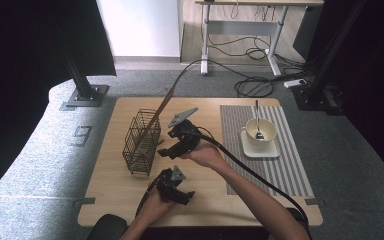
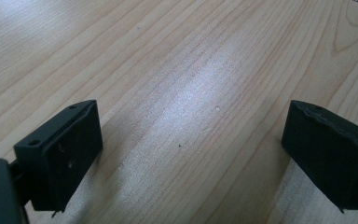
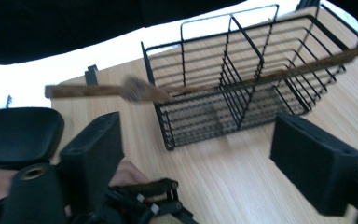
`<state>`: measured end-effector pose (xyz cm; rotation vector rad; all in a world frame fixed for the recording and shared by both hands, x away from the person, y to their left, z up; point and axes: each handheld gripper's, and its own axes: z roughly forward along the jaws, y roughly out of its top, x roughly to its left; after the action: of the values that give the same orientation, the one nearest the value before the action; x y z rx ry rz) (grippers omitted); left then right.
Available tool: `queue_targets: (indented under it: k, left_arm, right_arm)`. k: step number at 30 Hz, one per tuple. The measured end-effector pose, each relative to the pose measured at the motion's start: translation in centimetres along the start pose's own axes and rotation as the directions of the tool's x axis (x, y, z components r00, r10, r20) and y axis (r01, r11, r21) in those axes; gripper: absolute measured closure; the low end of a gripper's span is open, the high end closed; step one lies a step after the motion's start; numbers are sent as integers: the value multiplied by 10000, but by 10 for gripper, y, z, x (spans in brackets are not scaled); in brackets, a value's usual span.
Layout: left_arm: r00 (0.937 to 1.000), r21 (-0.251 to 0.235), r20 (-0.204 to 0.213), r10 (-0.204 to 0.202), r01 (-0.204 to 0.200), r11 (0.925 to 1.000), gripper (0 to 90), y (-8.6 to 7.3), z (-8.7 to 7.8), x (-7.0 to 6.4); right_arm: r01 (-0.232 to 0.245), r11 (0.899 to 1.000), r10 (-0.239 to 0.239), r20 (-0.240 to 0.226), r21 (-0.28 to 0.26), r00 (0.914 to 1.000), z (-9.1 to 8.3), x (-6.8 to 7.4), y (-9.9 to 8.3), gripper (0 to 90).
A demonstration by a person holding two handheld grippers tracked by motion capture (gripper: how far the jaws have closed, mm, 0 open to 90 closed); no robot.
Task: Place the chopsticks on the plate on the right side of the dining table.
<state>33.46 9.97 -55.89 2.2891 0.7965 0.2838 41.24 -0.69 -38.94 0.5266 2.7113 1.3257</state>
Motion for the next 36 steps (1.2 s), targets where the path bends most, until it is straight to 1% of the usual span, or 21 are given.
queue_targets:
  k: [1,2,3,4,5,7,10,11,12,13,16,19,22,25,26,27,29,35,36]
  left_arm:
    - [10000,-1,0,-5,5,10000,48,0,0,0]
    - [10000,-1,0,-5,5,10000,48,0,0,0]
    - [10000,7,1,5,-5,10000,48,0,0,0]
    - [10000,2,-6,6,-6,10000,48,0,0,0]
    - [10000,2,-7,7,-7,10000,48,0,0,0]
    - [10000,-12,0,10,-10,10000,48,0,0,0]
    - [10000,23,-5,15,-15,10000,47,0,0,0]
    - [10000,23,-5,15,-15,10000,48,0,0,0]
    - [10000,25,-6,19,-19,10000,48,0,0,0]
    - [10000,12,-3,21,-21,10000,48,0,0,0]
    - [10000,25,-3,33,-33,10000,47,0,0,0]
    - [10000,22,-14,26,-26,10000,47,0,0,0]
    - [10000,6,-6,33,-33,10000,47,0,0,0]
    - [10000,3,-4,32,-32,10000,47,0,0,0]
    - [10000,6,-10,21,-21,10000,47,0,0,0]
    - [10000,13,-15,19,-19,10000,47,0,0,0]
    - [10000,15,-19,6,-6,10000,47,0,0,0]
    - [10000,13,-17,1,-1,10000,47,0,0,0]
    - [10000,12,-17,-2,2,10000,47,0,0,0]
  right_arm:
    - [-14,10000,14,-45,-41,10000,0,0,1,207]
    - [-14,10000,14,-45,-41,10000,0,0,1,207]
    - [-32,10000,31,-171,-46,9998,2,1,2,253]
    - [-26,10000,26,-158,0,9999,2,1,4,265]
    - [6,10000,-6,-133,13,9999,3,2,5,291]
    - [98,9999,-96,-269,39,9996,5,4,7,335]
    - [315,9995,-318,-425,-83,9986,7,8,10,438]
    - [351,9993,-354,-420,-82,9985,8,9,11,462]
    - [351,9993,-354,-420,-82,9985,8,9,11,462]
    - [412,9991,-410,-350,72,9985,9,9,11,532]
    - [495,9987,-489,-383,128,9981,10,9,12,646]
    - [775,9968,-767,-401,186,9962,12,11,13,739]
    - [1058,9941,-1047,-406,247,9937,13,14,13,801]
    - [1120,9934,-1109,-400,262,9930,13,15,14,807]
    - [1253,9916,-1244,-293,321,9918,13,16,15,815]
    - [1292,9910,-1283,-288,352,9913,12,16,15,817]
    - [1284,9911,-1272,-361,348,9912,10,17,16,818]
    - [1366,9898,-1353,-340,401,9902,3,17,17,819]
    - [1356,9901,-1344,-352,363,9903,0,16,17,819]
